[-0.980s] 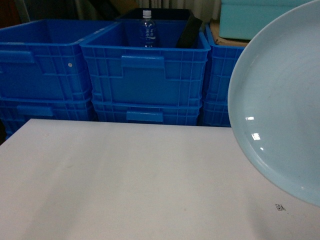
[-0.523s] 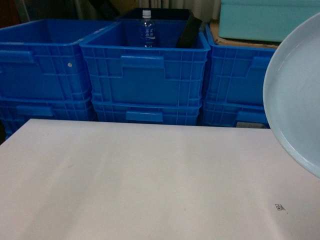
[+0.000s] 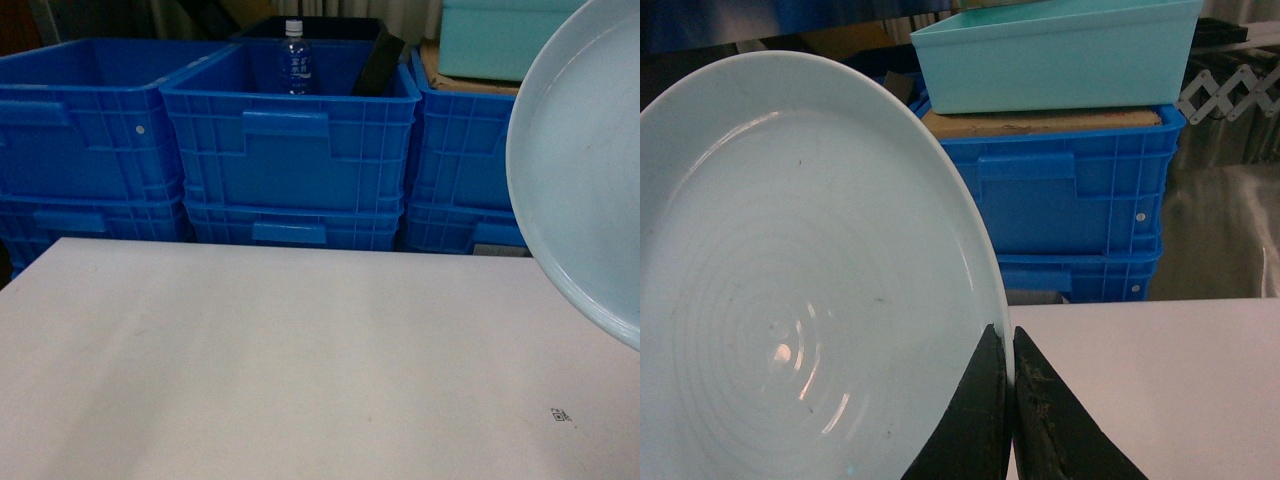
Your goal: Place blue tray on left shelf second layer neatly
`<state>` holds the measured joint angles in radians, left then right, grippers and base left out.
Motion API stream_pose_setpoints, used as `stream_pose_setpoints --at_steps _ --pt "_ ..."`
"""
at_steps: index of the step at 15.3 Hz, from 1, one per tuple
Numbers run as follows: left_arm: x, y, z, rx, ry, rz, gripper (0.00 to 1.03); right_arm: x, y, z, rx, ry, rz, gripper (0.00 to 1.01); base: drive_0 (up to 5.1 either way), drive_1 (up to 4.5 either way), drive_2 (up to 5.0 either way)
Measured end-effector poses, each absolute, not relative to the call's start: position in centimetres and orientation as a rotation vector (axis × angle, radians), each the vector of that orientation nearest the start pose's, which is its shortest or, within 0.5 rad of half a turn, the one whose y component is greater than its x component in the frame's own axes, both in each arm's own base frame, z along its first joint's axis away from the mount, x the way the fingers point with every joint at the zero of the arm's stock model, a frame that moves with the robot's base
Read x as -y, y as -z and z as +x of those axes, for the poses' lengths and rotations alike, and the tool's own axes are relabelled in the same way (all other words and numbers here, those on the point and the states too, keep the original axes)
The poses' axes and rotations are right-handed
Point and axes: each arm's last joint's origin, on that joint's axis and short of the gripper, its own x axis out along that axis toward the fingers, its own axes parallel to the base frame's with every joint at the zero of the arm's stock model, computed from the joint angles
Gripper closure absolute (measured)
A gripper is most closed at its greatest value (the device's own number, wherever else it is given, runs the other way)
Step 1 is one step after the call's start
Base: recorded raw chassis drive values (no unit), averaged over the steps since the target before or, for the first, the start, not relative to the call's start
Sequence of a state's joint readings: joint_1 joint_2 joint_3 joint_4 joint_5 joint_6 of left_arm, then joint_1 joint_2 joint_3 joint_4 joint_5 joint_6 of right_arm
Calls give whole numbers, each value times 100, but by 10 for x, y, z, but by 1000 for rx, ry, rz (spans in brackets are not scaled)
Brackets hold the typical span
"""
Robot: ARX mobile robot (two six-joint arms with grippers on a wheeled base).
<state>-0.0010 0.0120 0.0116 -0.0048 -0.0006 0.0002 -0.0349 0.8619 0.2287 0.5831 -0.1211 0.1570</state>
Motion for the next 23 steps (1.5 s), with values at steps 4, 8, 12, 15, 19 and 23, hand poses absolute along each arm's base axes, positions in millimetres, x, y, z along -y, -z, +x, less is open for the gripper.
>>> stream_pose_setpoints --at_steps 4,8,12,15,19,23 --pt "0 -166 98 -5 0 1 5 3 -203 177 -56 -82 161 99 0 0 0" --pt "0 -166 98 -4 0 0 5 3 -202 177 -57 -82 162 99 0 0 0" --pt "0 -166 98 -5 -2 0 5 2 -202 178 -58 -88 163 99 457 -249 -249" --pt "0 -166 98 -6 -1 0 5 2 -202 178 -59 -88 164 99 456 -254 -254" --pt "0 -166 98 -5 0 0 5 2 -202 178 -59 -88 164 99 456 -254 -254" --pt "0 -166 98 -4 -1 0 5 2 -202 178 -60 -88 165 99 456 -254 -254"
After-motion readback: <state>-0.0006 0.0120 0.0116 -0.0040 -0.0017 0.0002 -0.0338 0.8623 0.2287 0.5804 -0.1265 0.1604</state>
